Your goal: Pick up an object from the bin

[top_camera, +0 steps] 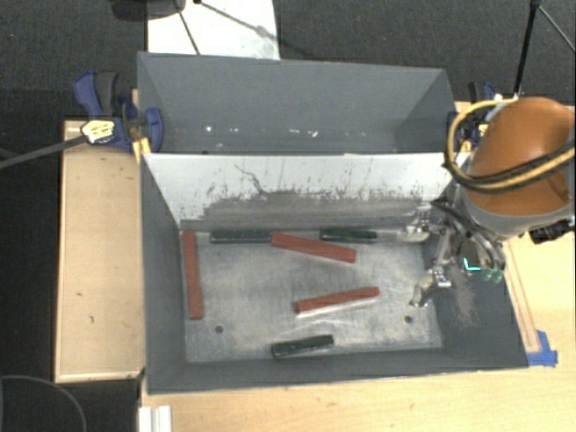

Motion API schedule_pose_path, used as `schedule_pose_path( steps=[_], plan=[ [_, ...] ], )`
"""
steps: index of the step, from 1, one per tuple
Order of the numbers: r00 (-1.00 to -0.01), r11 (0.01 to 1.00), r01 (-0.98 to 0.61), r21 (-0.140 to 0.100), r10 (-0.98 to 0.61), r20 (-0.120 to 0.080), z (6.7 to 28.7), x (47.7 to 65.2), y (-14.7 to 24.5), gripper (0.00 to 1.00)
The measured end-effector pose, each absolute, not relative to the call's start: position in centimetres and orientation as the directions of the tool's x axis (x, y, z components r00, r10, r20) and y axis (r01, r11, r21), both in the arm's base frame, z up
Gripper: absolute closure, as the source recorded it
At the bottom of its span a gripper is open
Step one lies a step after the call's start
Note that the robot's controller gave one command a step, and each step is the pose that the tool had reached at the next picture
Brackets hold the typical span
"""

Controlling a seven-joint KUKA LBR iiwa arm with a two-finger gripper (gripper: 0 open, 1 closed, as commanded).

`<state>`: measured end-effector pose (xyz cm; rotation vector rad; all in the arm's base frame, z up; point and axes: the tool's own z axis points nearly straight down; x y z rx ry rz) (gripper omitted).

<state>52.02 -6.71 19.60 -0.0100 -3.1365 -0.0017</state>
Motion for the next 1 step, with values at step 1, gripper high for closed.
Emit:
schedule_pose_path(
  steps=[1],
  plan=[
    [-1.0,1.0,0.004,0.0,0.004,-0.003,19.99,52.19,-6.71,0.0]
  ],
)
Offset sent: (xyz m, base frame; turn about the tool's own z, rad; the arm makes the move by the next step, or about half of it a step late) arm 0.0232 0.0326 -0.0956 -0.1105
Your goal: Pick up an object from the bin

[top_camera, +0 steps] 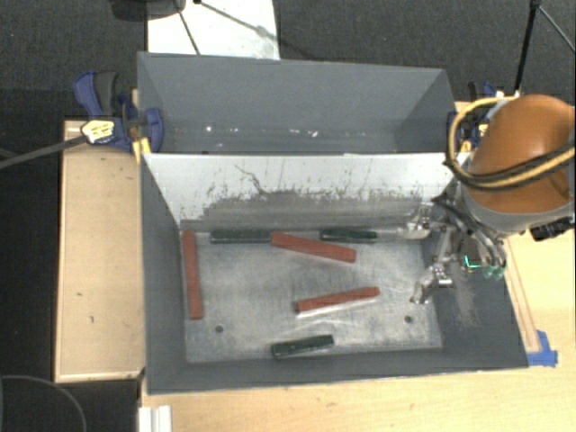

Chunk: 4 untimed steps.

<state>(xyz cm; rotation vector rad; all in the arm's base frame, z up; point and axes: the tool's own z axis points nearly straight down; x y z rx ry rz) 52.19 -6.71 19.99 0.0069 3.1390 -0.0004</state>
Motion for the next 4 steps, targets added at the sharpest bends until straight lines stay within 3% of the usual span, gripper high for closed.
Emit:
schedule_pose_path(
  steps=[1,2,3,4],
  plan=[
    [-0.999,0.999,-0.046,-0.002,-0.046,-0.01,15.0,53.6,-5.1,0.0],
    [-0.997,0.997,-0.077,-0.002,-0.077,-0.023,7.6,55.3,-3.0,1.0],
    [-0.997,0.997,-0.078,-0.002,-0.078,-0.023,7.6,55.3,-3.0,1.0],
    [-0.996,0.996,-0.094,0.0,-0.094,-0.004,22.1,55.4,-1.5,1.0]
  ],
)
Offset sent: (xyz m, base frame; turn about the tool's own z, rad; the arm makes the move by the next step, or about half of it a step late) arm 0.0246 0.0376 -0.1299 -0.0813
